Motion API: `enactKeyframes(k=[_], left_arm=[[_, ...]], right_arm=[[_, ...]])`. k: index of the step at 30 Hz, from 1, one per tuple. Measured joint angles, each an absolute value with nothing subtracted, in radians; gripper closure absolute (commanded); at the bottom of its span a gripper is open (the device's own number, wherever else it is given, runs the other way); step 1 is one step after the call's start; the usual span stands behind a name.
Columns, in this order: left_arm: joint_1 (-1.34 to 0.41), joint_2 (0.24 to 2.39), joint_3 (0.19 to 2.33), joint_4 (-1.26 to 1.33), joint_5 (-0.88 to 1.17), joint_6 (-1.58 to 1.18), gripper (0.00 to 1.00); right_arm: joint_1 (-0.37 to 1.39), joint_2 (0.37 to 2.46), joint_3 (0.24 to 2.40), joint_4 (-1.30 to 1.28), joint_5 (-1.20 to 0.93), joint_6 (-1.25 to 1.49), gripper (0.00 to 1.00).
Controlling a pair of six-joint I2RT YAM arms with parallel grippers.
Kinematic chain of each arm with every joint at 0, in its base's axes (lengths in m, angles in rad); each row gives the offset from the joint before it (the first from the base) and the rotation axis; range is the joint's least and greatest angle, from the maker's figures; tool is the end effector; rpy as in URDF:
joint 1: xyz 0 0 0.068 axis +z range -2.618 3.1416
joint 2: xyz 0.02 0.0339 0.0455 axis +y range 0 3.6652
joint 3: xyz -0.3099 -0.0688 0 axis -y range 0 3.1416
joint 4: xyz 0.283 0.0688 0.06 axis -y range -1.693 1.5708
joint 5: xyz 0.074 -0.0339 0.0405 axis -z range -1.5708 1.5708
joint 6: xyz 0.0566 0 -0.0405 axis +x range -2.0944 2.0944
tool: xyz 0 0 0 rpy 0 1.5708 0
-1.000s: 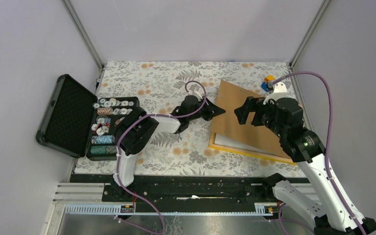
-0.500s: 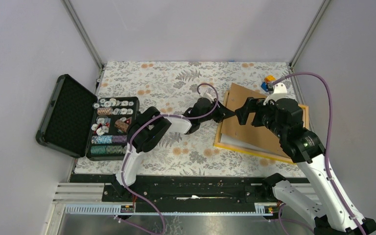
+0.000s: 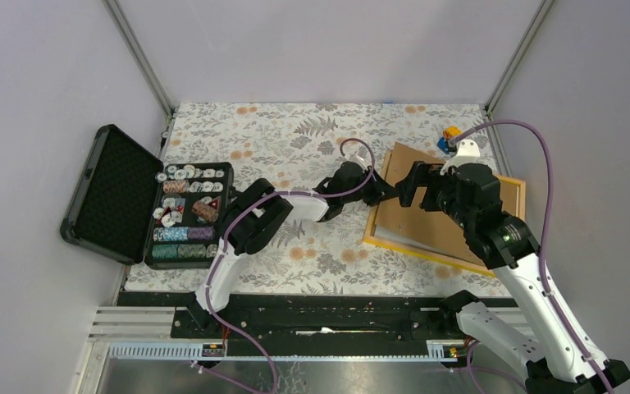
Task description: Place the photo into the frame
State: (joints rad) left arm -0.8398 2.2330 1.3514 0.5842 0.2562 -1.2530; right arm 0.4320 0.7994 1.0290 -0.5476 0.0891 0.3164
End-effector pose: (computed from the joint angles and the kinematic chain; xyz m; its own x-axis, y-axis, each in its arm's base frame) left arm 0.3631 -0.4264 0.1399 -0.8989 -0.3740 -0.2282 0.0898 0.3527 -0.9314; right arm 0.1744 0.0749 0.4177 -0.3757 0.1680 -0.9114 -0.2350 0.9340 0.2691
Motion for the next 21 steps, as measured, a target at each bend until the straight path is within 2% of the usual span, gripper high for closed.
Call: enactKeyframes(k=[5,12,19,21], left_arm=[[-0.844,2.255,1.429,0.533,0.279,-1.190,0.97],[-0.849,2.256,1.486,0.473,0.294,-1.121,0.78],[-0.860,2.283,1.525,0.262,0.316,-1.024,0.41],[-0.867,2.287,1.537,0.197,0.324,-0.996,0.34]], right_arm=[[0.432,0.807,1.019,-0.538,0.091,0.337,0.00],[0.432,0.804,1.000,-0.532,0.097,0.368,0.00],[0.432,0.830,1.000,-0.531,0.131,0.399,0.00],[0.432,0.838,1.000,-0.530,0.138,0.402,0.00]])
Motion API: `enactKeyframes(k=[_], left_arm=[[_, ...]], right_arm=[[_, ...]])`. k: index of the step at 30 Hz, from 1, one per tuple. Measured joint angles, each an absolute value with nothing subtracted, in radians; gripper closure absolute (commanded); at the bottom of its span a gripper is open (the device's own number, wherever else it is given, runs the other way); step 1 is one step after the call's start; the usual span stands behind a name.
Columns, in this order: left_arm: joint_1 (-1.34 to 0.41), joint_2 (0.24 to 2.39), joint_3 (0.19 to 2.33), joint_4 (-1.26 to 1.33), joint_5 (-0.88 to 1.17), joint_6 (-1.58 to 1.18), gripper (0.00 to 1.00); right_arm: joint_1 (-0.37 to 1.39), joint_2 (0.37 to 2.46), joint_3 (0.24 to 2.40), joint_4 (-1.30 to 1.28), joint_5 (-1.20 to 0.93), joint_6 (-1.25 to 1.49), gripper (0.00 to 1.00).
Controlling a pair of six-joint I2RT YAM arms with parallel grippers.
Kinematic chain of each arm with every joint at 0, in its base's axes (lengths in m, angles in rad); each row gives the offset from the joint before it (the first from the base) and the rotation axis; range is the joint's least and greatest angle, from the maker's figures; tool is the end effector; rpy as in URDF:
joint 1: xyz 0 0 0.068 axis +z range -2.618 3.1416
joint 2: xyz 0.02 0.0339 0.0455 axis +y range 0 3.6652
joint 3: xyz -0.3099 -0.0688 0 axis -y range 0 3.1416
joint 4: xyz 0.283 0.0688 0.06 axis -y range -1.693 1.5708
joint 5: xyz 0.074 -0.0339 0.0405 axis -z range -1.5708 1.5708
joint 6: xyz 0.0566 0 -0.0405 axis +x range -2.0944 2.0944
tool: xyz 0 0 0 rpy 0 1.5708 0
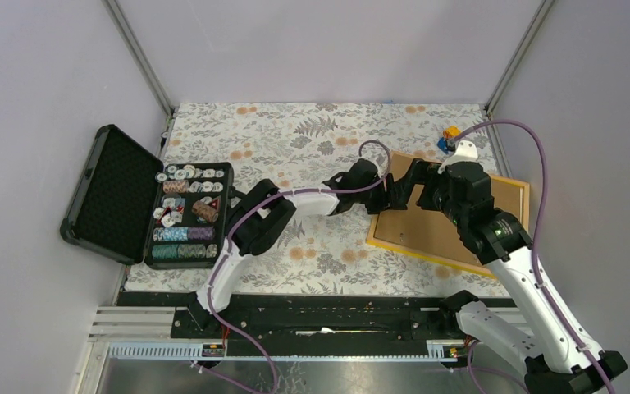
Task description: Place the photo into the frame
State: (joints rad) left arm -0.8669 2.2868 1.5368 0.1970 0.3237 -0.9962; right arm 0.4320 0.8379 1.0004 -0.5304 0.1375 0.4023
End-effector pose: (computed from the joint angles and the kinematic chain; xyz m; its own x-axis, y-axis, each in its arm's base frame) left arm 0.3617 -0.4538 0.1312 -0.9385 -0.1242 -0.3222 0.2027 0.5574 -0.8051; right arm 0.1881 0.0782 0.4020 -0.4175 0.2346 -0.8779 -0.1469 0.9360 0.3200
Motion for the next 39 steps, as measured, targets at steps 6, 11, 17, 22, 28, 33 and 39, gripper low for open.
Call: enactKeyframes(k=[6,11,17,22,28,33,39], left_arm=[[-0.878,2.267,1.615,0.021,0.304,-0.857,0.11],[-0.879,2.171,1.597,-0.117,0.271,-0.752,0.03],[-0.816,1.955,1.411,-0.171,0.261,-0.703,0.02],[-0.725,1.752,1.211,-0.174,0.259,-0.681,0.02],[-0.650,1.505,1.002,-0.220,0.254,-0.651,0.01],[-0.619,1.303,0.896,-0.255,0.250,-0.646,0.01],[-0.616,1.100,0.782,-0.257,0.267,-0.677,0.01]], right_arm=[[0.432,0.873,0.987,-0.524,0.155,0.426,0.00],[0.432,0.904,0.956,-0.526,0.221,0.470,0.00],[0.430,0.947,0.955,-0.529,0.324,0.521,0.00],[0.405,1.042,0.971,-0.525,0.304,0.533,0.00],[0.398,1.285,1.028,-0.468,0.076,0.530,0.00],[0.430,1.485,1.042,-0.406,-0.039,0.540,0.03],[0.458,1.651,1.077,-0.367,-0.065,0.555,0.04]])
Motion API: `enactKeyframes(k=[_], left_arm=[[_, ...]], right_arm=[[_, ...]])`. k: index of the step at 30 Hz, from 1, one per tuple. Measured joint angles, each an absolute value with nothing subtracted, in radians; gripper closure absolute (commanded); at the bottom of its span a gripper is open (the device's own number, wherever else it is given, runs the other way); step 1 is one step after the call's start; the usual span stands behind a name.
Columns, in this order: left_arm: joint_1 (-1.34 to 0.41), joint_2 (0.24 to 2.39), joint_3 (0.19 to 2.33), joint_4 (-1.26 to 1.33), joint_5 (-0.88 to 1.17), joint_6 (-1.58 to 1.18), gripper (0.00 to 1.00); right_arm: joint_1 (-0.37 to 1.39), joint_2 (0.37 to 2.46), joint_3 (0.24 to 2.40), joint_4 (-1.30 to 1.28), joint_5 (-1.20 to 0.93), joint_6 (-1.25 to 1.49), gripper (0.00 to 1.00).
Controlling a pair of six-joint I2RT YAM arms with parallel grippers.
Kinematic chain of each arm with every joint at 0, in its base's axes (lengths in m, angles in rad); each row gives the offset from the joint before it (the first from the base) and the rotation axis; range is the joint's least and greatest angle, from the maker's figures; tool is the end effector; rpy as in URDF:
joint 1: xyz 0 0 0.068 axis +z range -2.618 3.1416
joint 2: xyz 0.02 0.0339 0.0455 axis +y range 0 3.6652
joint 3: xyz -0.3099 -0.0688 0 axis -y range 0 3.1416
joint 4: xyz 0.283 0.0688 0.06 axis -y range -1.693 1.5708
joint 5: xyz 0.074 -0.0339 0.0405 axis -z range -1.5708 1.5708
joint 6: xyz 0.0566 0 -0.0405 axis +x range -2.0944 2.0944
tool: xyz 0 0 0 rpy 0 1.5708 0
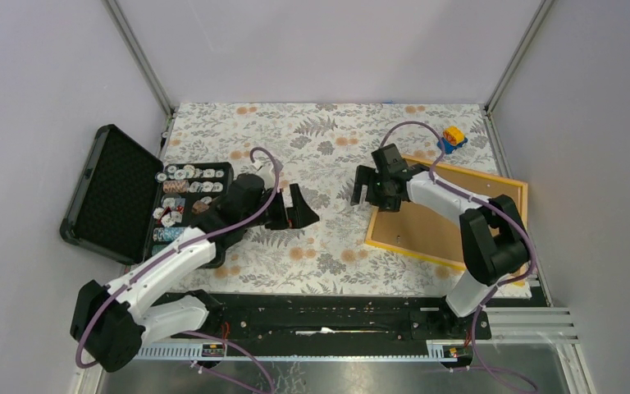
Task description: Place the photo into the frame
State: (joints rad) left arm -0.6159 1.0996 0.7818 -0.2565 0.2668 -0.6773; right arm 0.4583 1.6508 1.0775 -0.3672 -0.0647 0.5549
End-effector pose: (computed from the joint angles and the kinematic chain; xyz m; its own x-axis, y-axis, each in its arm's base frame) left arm 0.2157 -0.1710 0.2883 -0.8080 -0.1687 -0.5645 0.2972 0.7106 -0.6378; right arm 0.3499 0.1767 0.2139 -0.8664 0.1588 -0.4734 -0.0226 0.9346 0.3549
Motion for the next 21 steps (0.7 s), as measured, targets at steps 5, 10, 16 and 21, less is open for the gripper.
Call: enactKeyframes(k=[5,10,16,21], left_arm=[[-0.616,1.032,0.684,-0.241,0.286,-0.719,0.01],[-0.616,1.037,0.641,-0.225,0.323,-0.746,0.01],[-0.616,1.037,0.640,-0.207,0.355,-0.750,0.01],[-0.616,1.035,0.640,-0.207,0.355,-0.752,0.01]], right_arm=[[0.468,1.711,1.104,-0.355,-0.045,0.554,0.02],[0.469,1.732,1.125,-0.364,0.032,0.542,0.00],[0.471,1.785,1.172,-0.379,0.091,0.529,0.00],[0.471,1.803,1.185,-0.372,0.112,0.520,0.00]])
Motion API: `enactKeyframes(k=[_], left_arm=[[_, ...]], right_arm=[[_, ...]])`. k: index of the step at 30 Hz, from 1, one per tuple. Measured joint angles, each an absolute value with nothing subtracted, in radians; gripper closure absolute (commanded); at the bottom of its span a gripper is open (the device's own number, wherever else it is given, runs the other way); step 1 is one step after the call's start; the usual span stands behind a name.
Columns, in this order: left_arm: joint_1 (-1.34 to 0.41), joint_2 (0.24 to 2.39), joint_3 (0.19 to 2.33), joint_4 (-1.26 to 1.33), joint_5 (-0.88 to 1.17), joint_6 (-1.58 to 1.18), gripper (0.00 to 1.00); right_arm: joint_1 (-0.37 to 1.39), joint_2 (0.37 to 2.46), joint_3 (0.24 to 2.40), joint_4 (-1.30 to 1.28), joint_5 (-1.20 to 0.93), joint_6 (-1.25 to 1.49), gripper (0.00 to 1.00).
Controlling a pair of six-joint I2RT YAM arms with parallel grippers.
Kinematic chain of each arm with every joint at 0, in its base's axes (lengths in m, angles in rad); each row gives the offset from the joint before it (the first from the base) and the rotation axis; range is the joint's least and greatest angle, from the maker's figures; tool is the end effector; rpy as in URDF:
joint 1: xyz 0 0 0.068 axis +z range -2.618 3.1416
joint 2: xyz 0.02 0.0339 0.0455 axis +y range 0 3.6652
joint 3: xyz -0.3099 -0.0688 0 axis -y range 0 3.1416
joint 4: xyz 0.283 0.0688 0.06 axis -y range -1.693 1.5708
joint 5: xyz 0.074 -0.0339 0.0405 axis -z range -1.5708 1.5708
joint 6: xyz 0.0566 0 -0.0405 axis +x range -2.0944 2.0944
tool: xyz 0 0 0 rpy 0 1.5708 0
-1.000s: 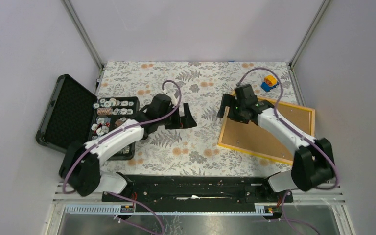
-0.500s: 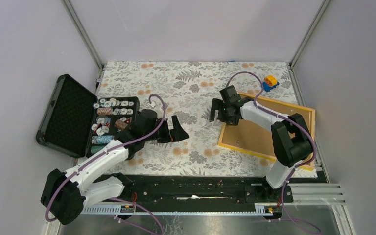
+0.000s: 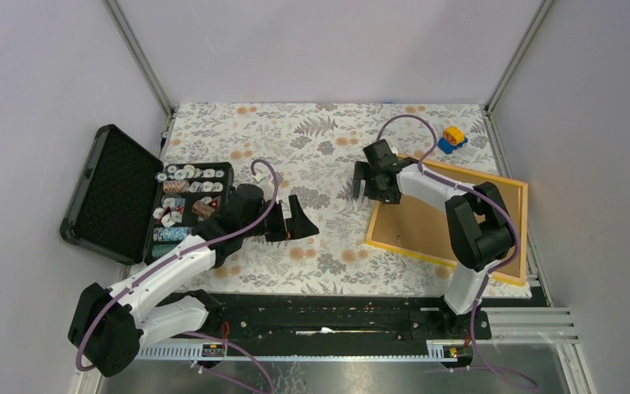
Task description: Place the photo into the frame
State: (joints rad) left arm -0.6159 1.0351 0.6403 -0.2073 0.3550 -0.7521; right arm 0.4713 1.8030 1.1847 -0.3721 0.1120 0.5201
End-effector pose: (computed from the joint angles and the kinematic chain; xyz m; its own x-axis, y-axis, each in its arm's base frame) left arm 0.1934 -0.1610 0.2546 -0.8674 -0.1709 -0.4673 0.2505 0.6616 -0.7068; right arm 0.3843 0.1888 0.1910 -0.8437 0.1244 -0.5223 0.0261 0.9812 0.1914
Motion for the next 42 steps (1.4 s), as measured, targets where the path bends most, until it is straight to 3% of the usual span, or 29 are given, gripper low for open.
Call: enactKeyframes(k=[17,26,35,42], left_arm=[[-0.616,0.955,0.663,-0.319,0.287,-0.744,0.01],[-0.616,0.961,0.685,-0.332,0.281,-0.739,0.01],[-0.632,1.208,0.746,-0.264,0.344,-0.729,0.01],[-0.721,1.359,0.807,-0.210,0.370,-0.727,0.01]], right_arm=[[0.614,1.920,1.209,-0.133,-0.060,0.523,0.00],[0.603,1.872,1.261,-0.294,-0.054,0.476,0.00],[0.216,1.650,1.262,-0.344,-0.038,0.447,0.00],[0.017,1.720,1.330,-0.375,-0.010,0.398,0.00]])
